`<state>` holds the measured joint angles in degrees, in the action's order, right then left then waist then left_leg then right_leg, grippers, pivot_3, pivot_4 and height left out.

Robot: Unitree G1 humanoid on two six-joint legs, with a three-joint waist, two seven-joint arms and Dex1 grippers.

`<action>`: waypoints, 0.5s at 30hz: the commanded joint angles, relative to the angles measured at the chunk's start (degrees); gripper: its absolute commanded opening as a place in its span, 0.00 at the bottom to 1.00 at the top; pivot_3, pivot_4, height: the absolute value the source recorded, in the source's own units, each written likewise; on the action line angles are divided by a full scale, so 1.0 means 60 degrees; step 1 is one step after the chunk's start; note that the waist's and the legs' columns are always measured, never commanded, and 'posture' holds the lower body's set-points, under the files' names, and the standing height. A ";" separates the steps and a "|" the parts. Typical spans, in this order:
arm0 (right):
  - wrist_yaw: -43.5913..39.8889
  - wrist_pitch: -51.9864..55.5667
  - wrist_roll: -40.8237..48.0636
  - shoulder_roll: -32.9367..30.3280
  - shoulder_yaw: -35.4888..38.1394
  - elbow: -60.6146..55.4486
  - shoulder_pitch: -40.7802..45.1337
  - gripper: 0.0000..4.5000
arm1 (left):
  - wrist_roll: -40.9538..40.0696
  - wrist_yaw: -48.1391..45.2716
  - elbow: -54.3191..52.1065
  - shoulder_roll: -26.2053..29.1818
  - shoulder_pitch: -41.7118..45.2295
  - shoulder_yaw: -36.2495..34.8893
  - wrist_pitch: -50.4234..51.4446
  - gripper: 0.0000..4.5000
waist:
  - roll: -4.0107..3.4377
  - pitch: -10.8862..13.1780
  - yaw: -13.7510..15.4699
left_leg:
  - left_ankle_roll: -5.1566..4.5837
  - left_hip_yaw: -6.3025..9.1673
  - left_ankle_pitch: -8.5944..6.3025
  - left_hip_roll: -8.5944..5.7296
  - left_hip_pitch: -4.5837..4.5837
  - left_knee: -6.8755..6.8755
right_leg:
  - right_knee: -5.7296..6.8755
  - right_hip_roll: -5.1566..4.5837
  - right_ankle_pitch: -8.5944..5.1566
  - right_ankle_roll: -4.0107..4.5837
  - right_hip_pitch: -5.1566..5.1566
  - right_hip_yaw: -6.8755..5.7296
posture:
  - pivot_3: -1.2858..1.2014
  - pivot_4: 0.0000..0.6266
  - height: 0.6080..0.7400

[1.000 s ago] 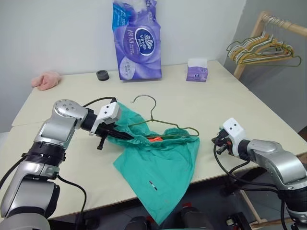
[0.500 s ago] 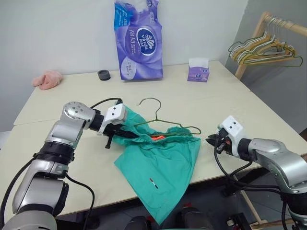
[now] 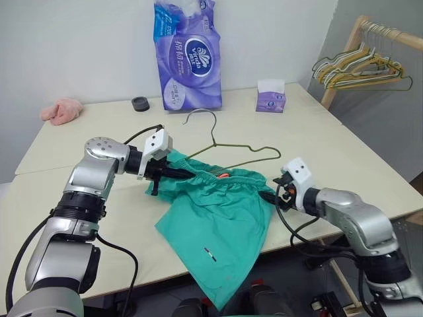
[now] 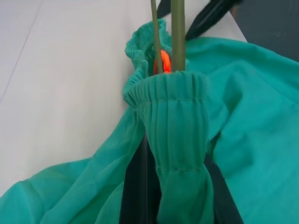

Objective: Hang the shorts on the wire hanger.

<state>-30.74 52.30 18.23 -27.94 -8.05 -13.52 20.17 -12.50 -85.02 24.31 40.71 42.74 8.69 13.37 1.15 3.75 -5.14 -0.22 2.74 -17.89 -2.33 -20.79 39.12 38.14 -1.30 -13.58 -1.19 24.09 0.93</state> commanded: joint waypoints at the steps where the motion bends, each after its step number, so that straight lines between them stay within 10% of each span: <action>1: -0.0161 0.0019 0.0224 0.0285 0.0162 0.0418 0.0439 0.82 | -0.0197 0.0100 -0.0344 0.0078 0.0105 -0.0329 0.0031 0.00 | 0.0000 0.0000 0.0000 | 0.0000 0.0000 0.0000 0.0000 -0.0002 0.0000 | -0.0001 0.0000 0.0000 0.0000 0.0001 0.0001 | 0.46 0.05 1.00; 8: -0.0096 -0.0218 -0.0299 0.0461 -0.0246 0.1454 0.0973 0.82 | -0.0205 0.0157 -0.0450 0.0119 0.0029 -0.0325 0.0049 0.00 | -0.0001 0.0000 0.0004 | 0.0001 0.0003 0.0000 -0.0002 -0.0002 0.0000 | -0.0001 -0.0004 0.0001 0.0001 0.0001 -0.0002 | 0.47 0.05 1.00; 15: 0.0023 -0.0680 -0.0803 0.0120 -0.0303 0.1304 0.0669 0.31 | -0.0173 0.0155 -0.0445 0.0221 -0.0072 -0.0344 -0.0034 0.00 | -0.0001 -0.0001 0.0001 | 0.0002 0.0002 0.0001 -0.0002 -0.0003 0.0000 | 0.0002 -0.0005 0.0001 0.0001 0.0004 0.0000 | 0.47 0.05 1.00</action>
<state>-31.10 49.71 14.06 -27.20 -10.87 -3.95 23.89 -12.75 -84.36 23.13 41.27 41.86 8.50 13.55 1.14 3.75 -5.13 -0.21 2.76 -17.89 -2.34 -20.80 39.12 38.15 -1.33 -13.58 -1.18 24.11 0.93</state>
